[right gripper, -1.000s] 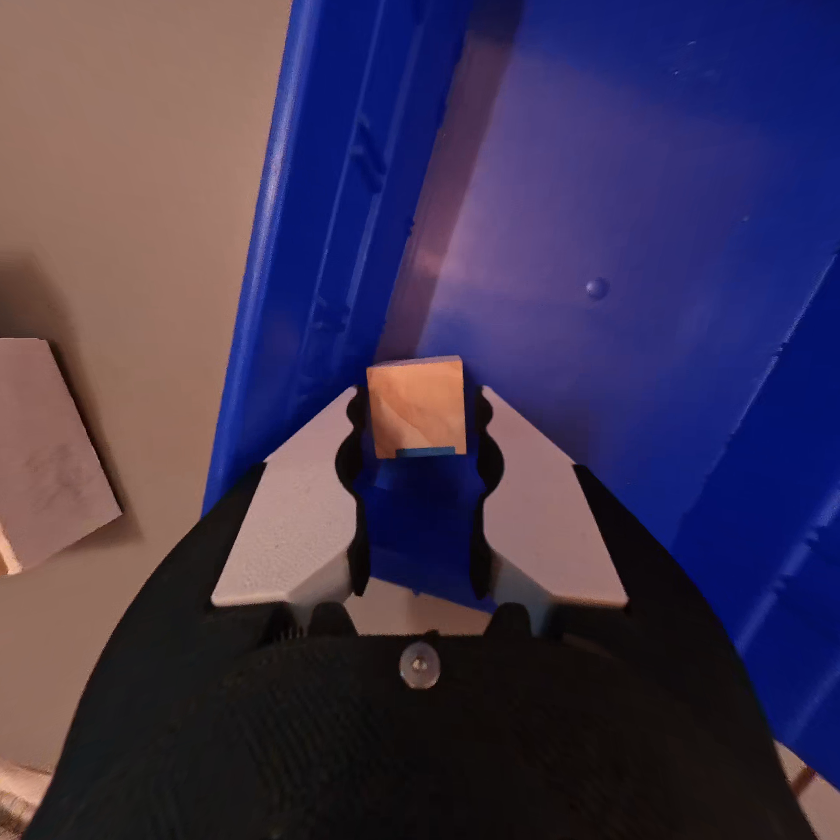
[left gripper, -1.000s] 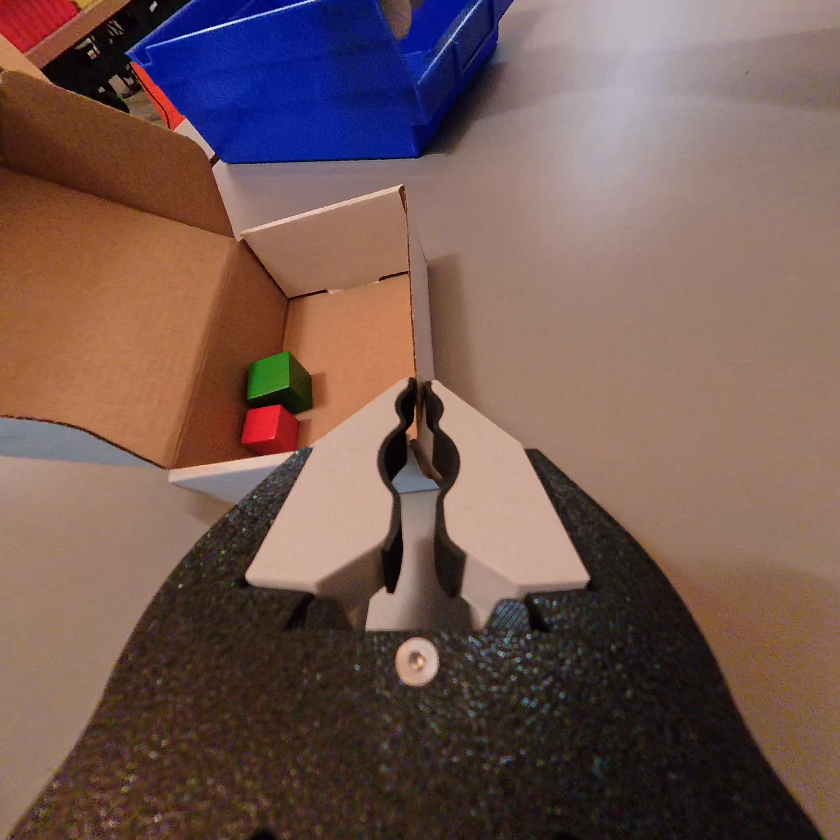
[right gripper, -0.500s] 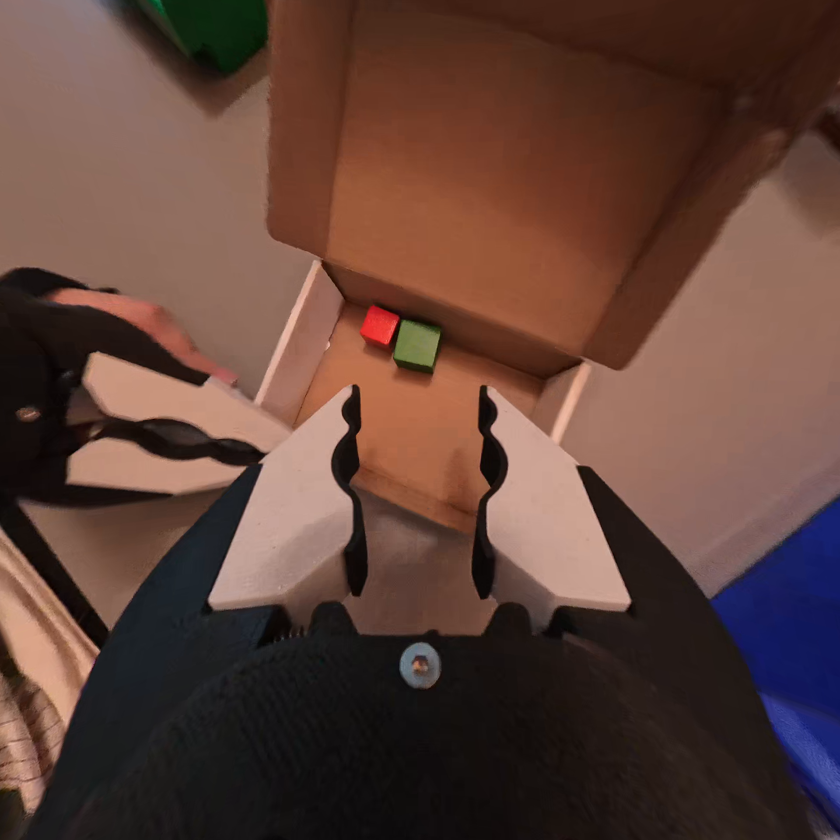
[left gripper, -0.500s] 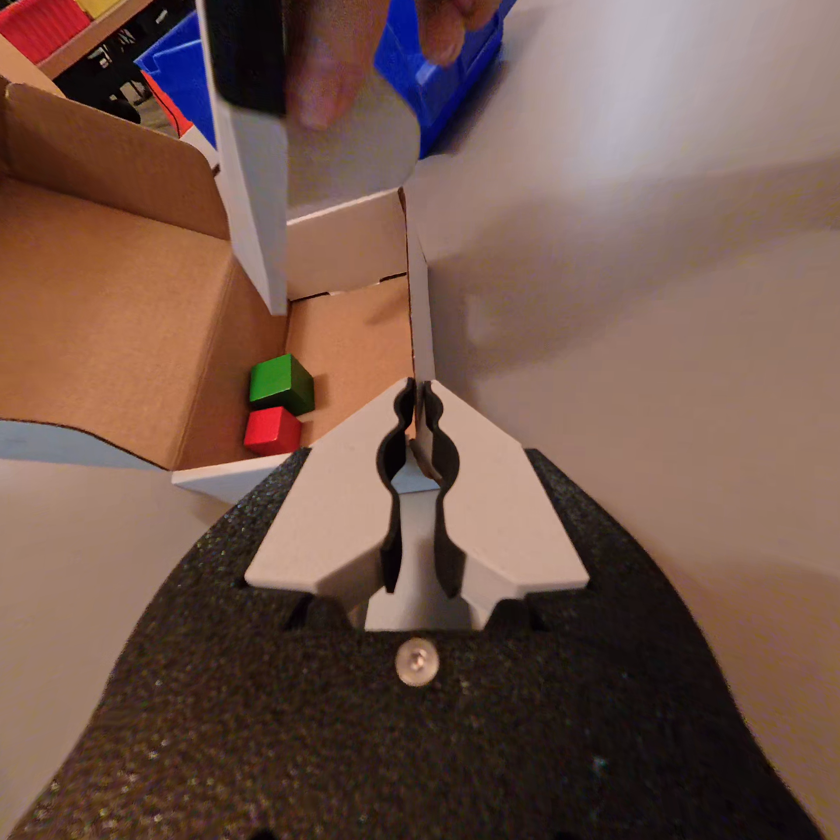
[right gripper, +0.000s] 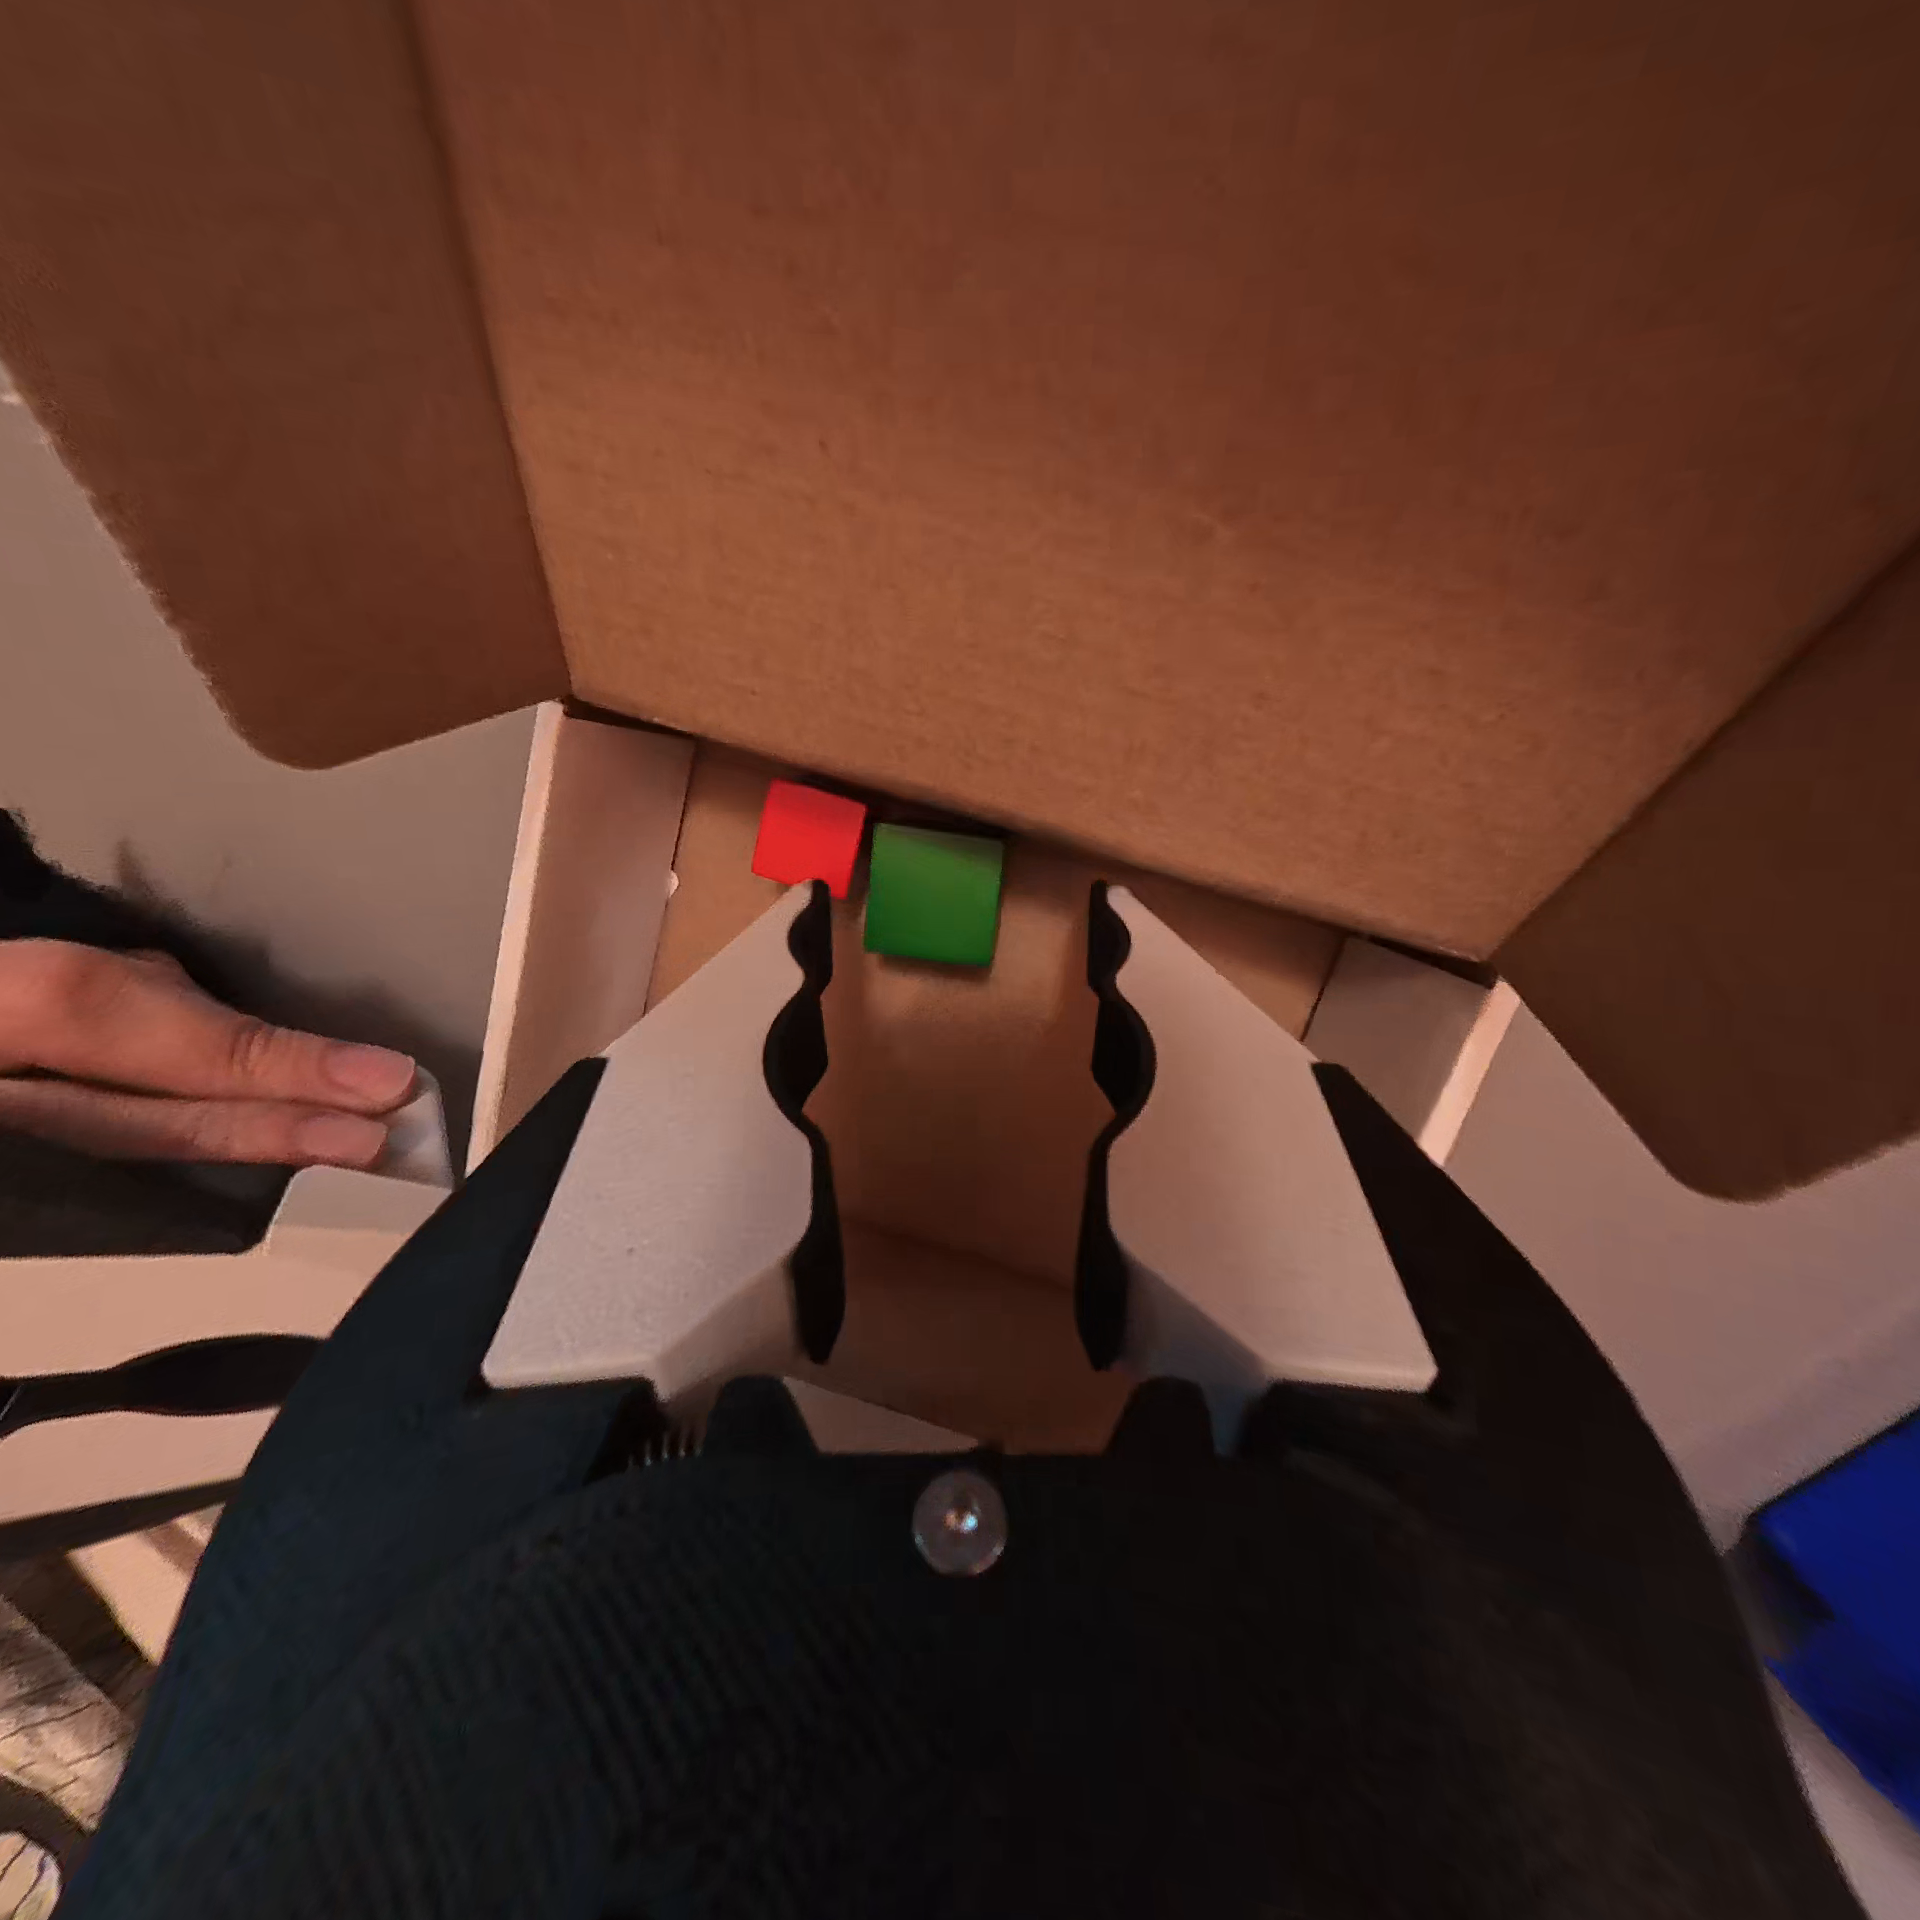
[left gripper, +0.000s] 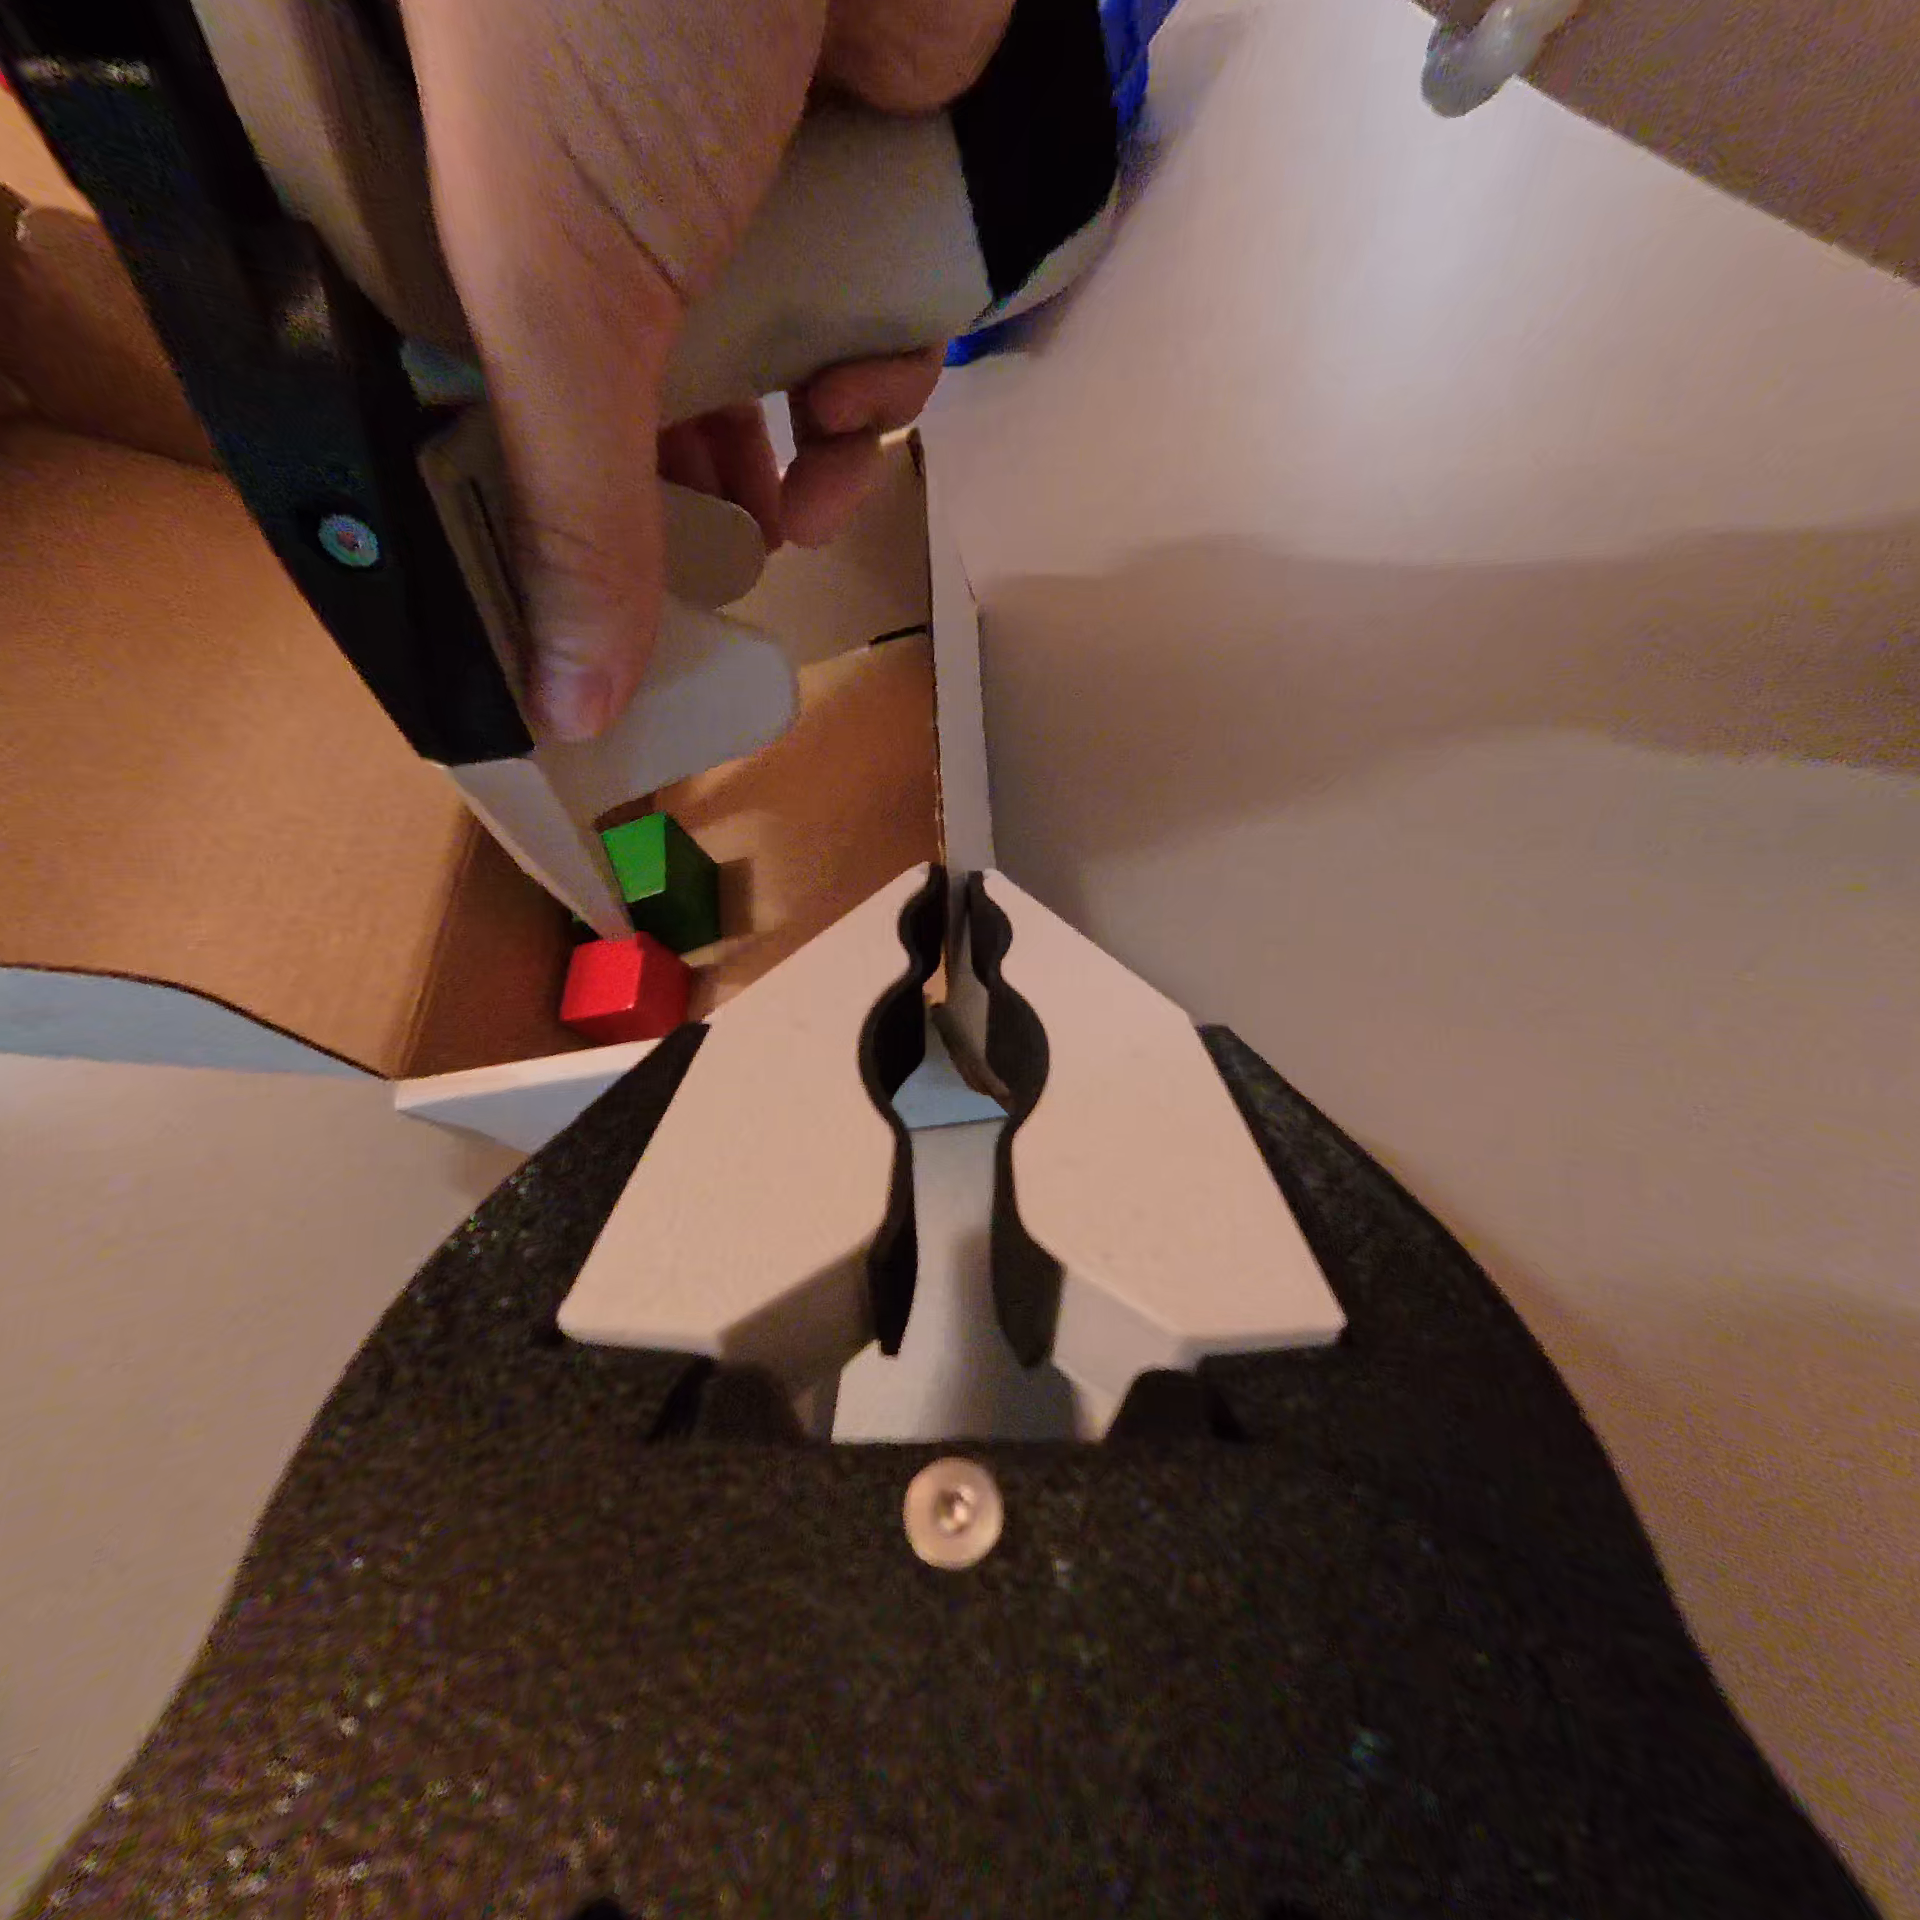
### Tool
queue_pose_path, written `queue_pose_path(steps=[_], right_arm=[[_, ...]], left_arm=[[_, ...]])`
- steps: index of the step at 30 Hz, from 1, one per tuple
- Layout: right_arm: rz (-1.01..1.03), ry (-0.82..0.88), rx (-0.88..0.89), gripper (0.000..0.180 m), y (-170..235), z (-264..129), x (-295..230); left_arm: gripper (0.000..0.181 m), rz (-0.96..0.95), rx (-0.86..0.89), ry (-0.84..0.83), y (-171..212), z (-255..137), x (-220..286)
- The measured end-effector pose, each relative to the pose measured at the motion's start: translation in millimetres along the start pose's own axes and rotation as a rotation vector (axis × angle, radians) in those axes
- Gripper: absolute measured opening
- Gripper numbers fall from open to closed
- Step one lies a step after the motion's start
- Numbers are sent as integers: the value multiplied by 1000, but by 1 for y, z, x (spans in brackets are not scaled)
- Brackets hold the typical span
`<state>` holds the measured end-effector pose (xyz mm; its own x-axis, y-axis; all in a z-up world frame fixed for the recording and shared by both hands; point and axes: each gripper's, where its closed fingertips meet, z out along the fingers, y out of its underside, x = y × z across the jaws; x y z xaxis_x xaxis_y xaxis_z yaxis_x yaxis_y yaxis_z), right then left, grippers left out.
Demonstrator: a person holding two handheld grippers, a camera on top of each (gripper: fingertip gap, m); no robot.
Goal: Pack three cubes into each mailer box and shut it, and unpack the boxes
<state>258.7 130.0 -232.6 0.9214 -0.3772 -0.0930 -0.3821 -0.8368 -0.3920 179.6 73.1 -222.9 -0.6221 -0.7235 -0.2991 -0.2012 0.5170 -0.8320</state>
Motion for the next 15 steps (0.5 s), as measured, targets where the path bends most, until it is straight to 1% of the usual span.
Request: queue_pose_path(steps=[3,4,7,9,11,13,14,15], right_arm=[[-12,32,-31,38,2,6,5],[-17,35,-30,27,2,6,6],[-41,31,-17,26,2,5,7],[-53,-3,26,26,0,-6,3],[-89,-61,88,26,-1,-30,-5],[-119,-73,147,26,4,-66,-2],[-117,-38,169,26,8,-87,10],[-102,39,189,26,13,-110,31]], left_arm=[[1,1,1,1,0,0,0],[1,1,1,0,0,0,0],[1,1,2,3,0,0,0],[1,-1,2,5,0,0,0],[1,-1,2,5,0,0,0],[1,1,2,4,-1,0,0],[1,1,2,3,-1,0,0],[1,1,2,3,-1,0,0]])
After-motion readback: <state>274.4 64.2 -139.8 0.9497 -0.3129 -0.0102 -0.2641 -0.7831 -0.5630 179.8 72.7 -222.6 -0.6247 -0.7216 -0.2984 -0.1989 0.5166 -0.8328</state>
